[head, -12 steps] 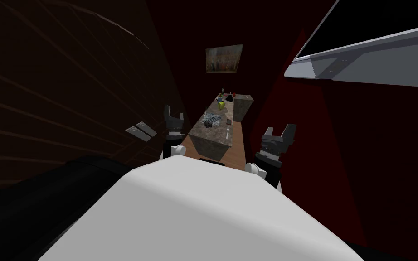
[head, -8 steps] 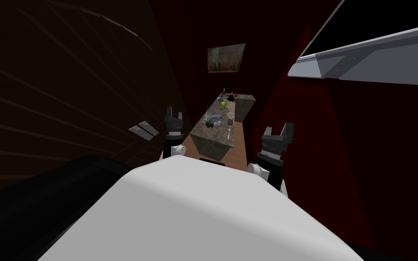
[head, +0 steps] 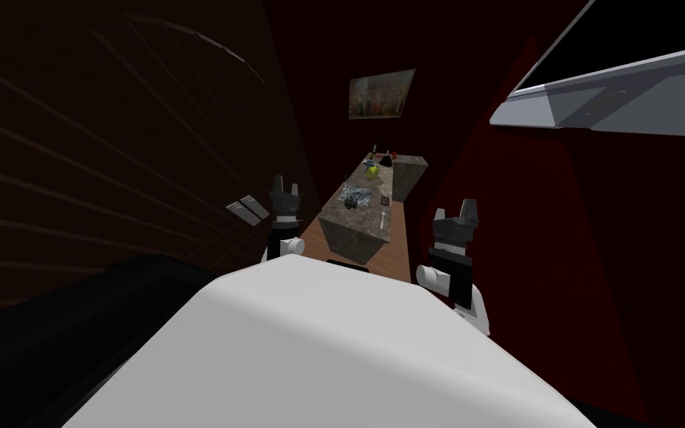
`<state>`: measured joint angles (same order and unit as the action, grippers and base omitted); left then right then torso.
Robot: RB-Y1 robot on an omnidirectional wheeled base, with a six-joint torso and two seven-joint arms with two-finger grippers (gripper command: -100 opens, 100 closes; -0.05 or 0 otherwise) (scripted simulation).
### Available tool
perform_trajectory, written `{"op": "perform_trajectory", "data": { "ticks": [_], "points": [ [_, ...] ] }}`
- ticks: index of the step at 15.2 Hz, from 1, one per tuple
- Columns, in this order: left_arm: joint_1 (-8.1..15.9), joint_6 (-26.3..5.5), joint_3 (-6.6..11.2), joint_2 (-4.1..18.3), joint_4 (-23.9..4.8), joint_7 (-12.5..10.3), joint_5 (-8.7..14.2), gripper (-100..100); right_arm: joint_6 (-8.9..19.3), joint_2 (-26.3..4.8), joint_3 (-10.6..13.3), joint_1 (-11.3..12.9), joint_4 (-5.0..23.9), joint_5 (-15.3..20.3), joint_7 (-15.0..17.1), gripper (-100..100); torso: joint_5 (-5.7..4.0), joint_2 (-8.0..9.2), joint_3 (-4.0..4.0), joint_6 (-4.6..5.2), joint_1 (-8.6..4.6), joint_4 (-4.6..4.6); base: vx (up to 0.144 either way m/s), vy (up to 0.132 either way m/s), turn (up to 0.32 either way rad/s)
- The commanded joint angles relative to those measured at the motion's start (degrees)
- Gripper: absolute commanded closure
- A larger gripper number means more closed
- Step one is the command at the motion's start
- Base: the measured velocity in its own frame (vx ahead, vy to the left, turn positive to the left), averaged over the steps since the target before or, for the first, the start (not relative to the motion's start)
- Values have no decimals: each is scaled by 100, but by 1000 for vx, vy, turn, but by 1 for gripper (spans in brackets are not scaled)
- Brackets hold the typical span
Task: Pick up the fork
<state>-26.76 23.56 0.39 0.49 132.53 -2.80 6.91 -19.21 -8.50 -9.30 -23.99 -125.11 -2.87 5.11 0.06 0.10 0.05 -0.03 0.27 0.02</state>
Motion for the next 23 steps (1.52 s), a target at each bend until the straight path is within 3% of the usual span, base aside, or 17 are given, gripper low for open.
{"op": "perform_trajectory", "data": {
  "ticks": [1,4,6,7,9,10,12,13,15,16,19,20,22,23],
  "points": [
    [0,0,0,0,0,0,0,0,241,-95,-145,92,57,13,193,-100,0,0,0,0,0,0,-22,66,111],
    [0,0,0,0,0,0,0,0,655,-262,-490,364,263,76,587,-100,0,0,0,1,-1,0,-26,66,133],
    [0,0,0,0,0,0,0,0,795,-262,-490,364,263,76,642,-100,0,0,0,0,-1,0,-16,53,74],
    [-1,0,1,0,0,0,0,0,983,-333,-673,512,377,110,875,-100,-1,-2,-1,3,-6,0,-10,51,93],
    [0,0,0,0,0,0,0,0,1099,-333,-673,512,377,110,889,-100,-1,-4,-2,0,-7,-1,-11,44,84],
    [-1,0,1,0,0,0,0,0,1306,-394,-862,667,498,146,1142,-100,-2,-4,-2,2,-10,-1,-11,49,124],
    [0,0,0,0,0,0,0,0,1418,-394,-862,667,498,146,1149,-100,-2,-4,-2,0,-7,-1,-14,44,91],
    [-1,0,1,0,0,0,0,0,1605,-445,-1054,827,627,182,1383,-100,-2,-3,-2,3,-10,-1,-16,42,126],
    [0,0,0,0,0,0,0,0,1750,-445,-1054,827,627,182,1421,-100,-2,-3,-1,0,-10,0,-12,37,84],
    [-1,0,1,0,0,0,0,0,1921,-489,-1248,991,763,220,1636,-100,-2,-3,-2,2,-13,-1,-11,45,147],
    [-1,0,1,0,0,0,0,0,2094,-489,-1248,991,763,220,1703,-100,-2,-3,-2,3,-12,-1,-7,34,57],
    [-1,0,1,1,0,0,0,0,2294,-525,-1443,1158,906,259,1974,-100,-3,-4,-2,3,-17,-1,-6,30,88],
    [0,0,0,0,0,0,0,0,2447,-525,-1443,1158,906,259,1994,-100,-3,-5,-3,1,-14,-1,-8,32,112],
    [-1,0,1,1,0,0,0,0,2623,-555,-1637,1328,1056,299,2227,-100,-3,-5,-3,2,-16,-1,-7,37,149]
  ]
}}
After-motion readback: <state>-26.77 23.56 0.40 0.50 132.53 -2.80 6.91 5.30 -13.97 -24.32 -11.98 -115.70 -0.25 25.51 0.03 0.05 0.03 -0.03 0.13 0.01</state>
